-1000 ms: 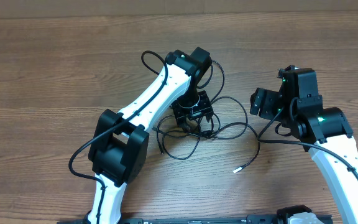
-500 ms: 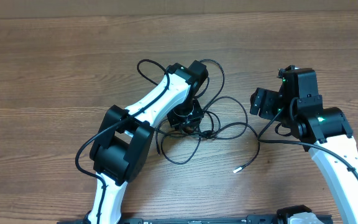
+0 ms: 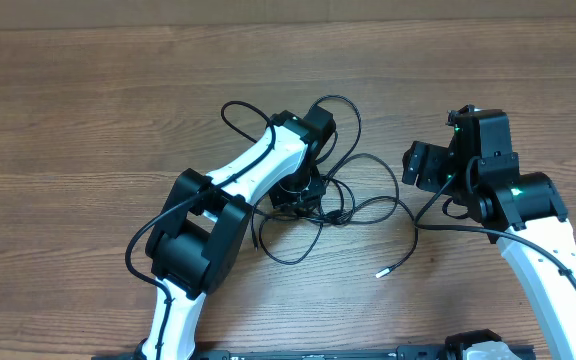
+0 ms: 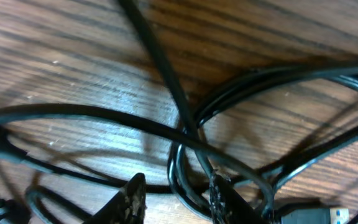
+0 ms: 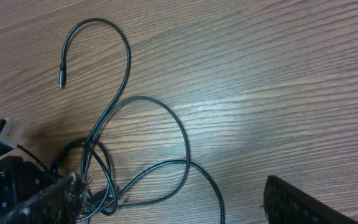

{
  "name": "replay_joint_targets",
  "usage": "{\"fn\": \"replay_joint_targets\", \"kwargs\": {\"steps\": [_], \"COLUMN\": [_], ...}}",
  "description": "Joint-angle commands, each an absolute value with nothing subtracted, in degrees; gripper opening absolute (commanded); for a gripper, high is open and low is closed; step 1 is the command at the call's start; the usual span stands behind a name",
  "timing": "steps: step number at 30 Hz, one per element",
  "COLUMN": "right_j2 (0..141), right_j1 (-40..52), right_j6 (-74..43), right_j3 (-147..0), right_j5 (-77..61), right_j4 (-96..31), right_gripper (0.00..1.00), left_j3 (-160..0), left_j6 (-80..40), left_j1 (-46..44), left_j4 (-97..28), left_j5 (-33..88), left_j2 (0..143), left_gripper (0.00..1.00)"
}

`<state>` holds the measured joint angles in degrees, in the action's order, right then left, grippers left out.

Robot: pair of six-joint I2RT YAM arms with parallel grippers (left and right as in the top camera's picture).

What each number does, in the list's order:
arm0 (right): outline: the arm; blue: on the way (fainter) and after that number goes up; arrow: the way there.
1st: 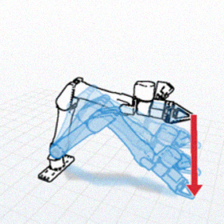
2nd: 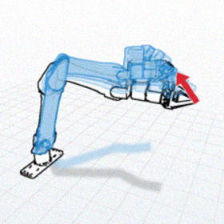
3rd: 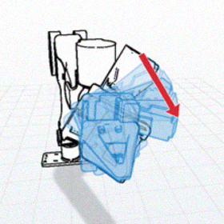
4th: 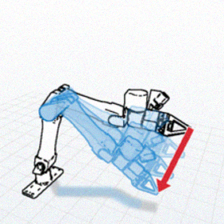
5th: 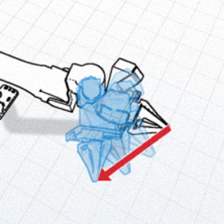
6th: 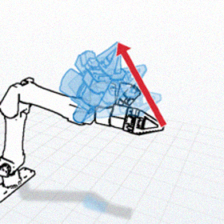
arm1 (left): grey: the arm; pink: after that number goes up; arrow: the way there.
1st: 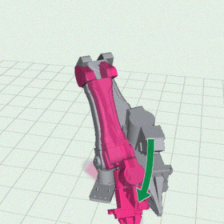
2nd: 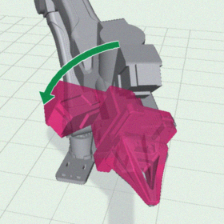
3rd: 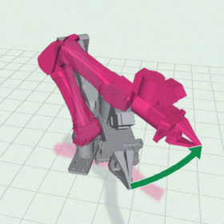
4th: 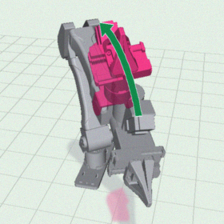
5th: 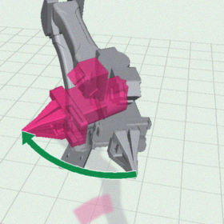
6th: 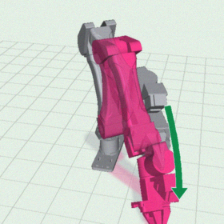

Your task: Untangle cables

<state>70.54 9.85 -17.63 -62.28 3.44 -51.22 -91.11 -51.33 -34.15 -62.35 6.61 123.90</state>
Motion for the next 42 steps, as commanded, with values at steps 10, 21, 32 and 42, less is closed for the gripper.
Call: {"fn": "replay_joint_targets", "kwargs": {"steps": [10, 21, 32, 42], "right_j2": [69.91, 69.93, 75.59, 84.51], "right_j1": [9.98, 10.00, 10.00, 10.44], "right_j6": [-17.76, -17.78, -17.54, -16.60], "right_j3": [-62.72, -62.72, -62.43, -62.43], "right_j5": [4.23, 4.10, -10.94, -11.42], "right_j4": [-51.13, -51.05, -51.35, -51.62], "right_gripper": [0.90, 0.95, 0.96, 0.92], "left_j3": [-95.26, -124.97, -129.93, -125.99], "left_j6": [-43.97, -33.43, -30.85, -27.66], "left_j1": [-32.38, -24.69, -23.59, -23.40], "left_j4": [-61.19, -76.44, -91.79, -96.86], "left_j5": [2.52, -0.54, 0.30, -0.97], "left_j2": [124.70, 124.70, 124.20, 112.81], "left_gripper": [0.04, 0.04, 0.15, 0.19]}}
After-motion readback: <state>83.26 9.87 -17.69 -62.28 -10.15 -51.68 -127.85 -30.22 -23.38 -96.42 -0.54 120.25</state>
